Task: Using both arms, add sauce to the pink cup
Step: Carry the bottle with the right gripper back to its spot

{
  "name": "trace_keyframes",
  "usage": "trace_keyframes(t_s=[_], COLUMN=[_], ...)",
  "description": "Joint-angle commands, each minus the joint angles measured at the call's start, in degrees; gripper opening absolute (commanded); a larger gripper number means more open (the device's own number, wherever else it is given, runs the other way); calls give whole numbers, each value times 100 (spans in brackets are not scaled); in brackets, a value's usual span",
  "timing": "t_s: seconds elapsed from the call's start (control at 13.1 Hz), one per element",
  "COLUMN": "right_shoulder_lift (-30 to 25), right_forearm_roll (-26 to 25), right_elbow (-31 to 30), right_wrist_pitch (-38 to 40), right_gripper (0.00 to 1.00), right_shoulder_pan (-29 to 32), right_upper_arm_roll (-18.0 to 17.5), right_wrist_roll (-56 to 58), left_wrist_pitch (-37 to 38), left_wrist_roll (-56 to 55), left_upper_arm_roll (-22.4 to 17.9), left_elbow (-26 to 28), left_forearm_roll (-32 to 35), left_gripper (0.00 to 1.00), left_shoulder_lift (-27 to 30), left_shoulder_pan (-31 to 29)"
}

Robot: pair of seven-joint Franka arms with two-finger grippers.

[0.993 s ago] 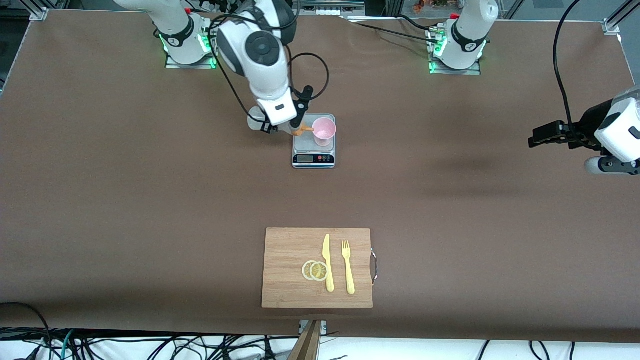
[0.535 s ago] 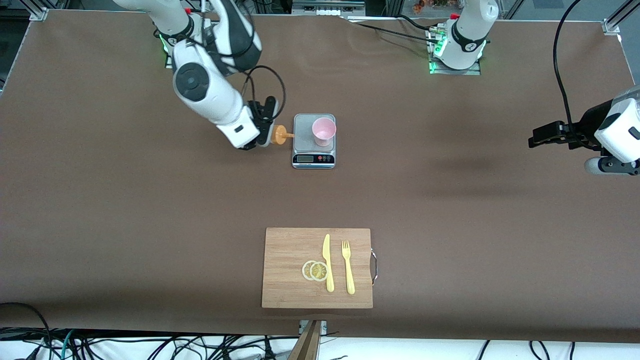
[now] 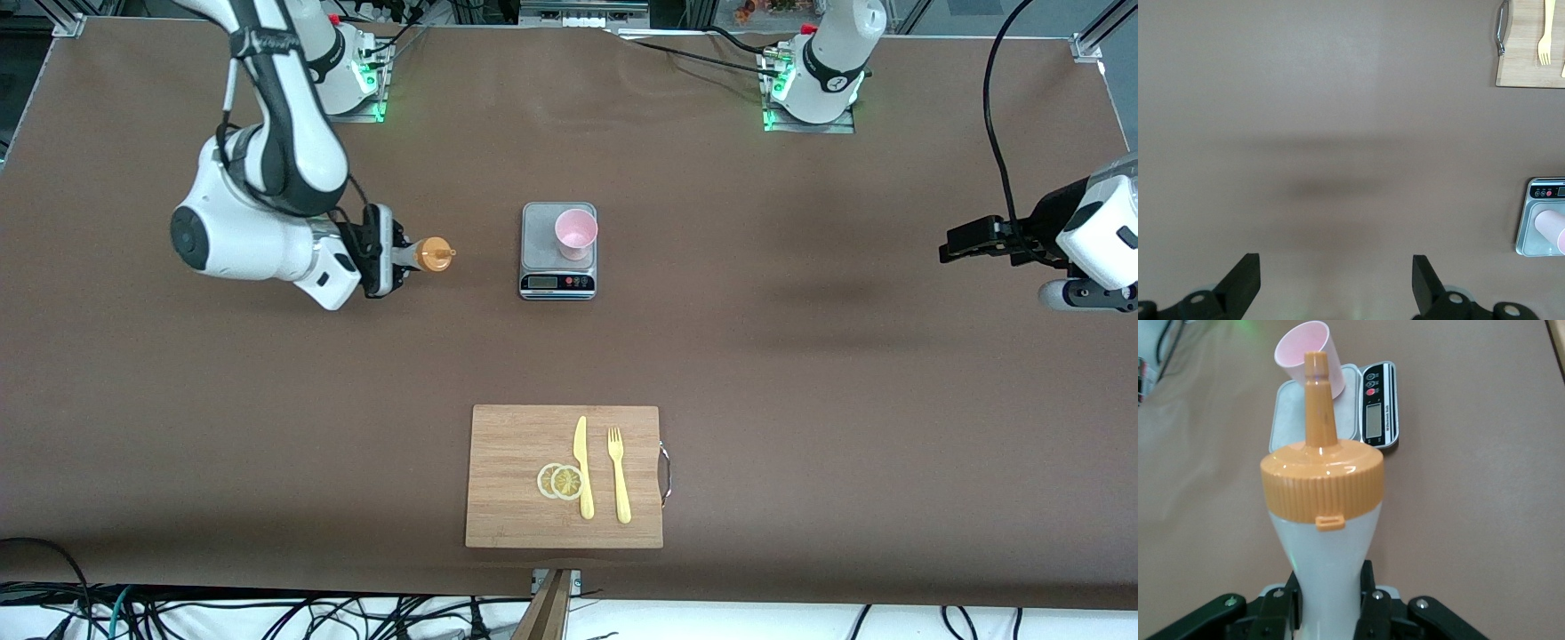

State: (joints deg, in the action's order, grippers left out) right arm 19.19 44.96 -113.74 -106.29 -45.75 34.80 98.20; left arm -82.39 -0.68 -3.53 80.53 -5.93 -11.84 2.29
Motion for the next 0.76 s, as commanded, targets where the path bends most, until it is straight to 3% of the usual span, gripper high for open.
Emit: trace_keyframes(t_s=[0.0,0.23,0.38,0.46,0.69], right_shoulder_lift=[452,1303,1867,2000,2194], right_forearm_roll=[669,1416,1620,1612,1603], right_elbow=[72,351,808,958,1003], right_wrist_pitch=[468,1108,1705,1882,1919], right_gripper=[14,16,20,30,48], right_shoulder_pan=[530,1127,1497,1611,1910], right_upper_arm_roll=[-34,-60,-78,-87,-96], right_wrist_roll=[1275,2770,3326,3363,3767], left_wrist_pitch=[74,74,74,74,74], left_wrist_roll=[138,138,138,138,138], left_upper_arm_roll=[2,2,2,2,2], left_elbow=[-99,-99,-99,-99,-99], left_forearm_roll=[110,110,110,110,110], left_gripper=[100,100,100,100,100], left_shoulder_lift=[-29,-29,-29,-29,-29], left_shoulder_pan=[-1,-1,-1,8,8])
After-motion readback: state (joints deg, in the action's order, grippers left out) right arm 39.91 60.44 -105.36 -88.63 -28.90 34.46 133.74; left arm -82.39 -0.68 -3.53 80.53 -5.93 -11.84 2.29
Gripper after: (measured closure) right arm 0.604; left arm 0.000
